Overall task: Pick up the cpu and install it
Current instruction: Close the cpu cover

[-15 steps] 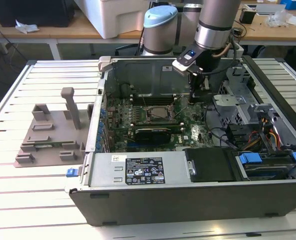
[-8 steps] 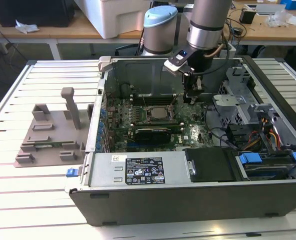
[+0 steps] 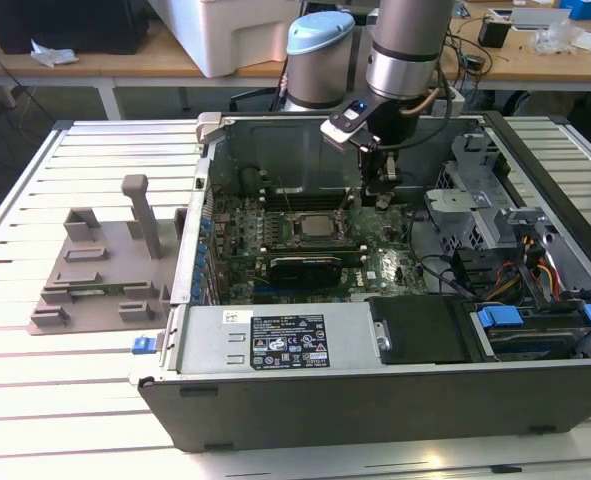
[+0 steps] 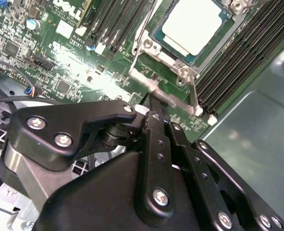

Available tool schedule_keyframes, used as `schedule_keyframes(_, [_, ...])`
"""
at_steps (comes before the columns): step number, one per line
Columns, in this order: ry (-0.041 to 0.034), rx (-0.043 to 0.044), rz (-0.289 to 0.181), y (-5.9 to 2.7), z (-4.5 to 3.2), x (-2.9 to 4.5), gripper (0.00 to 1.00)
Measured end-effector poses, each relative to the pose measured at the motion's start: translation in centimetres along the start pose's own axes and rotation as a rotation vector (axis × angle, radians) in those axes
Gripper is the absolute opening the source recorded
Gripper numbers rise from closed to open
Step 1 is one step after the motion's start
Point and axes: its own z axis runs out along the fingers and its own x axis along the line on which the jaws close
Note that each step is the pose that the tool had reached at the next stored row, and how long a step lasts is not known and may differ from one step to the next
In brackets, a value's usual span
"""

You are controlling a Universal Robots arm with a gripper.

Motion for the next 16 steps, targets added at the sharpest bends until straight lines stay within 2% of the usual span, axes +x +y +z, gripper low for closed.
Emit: schedule_keyframes(16, [-0.0001,0.0000,0.000,-1.52,0.12,0.11,0.11])
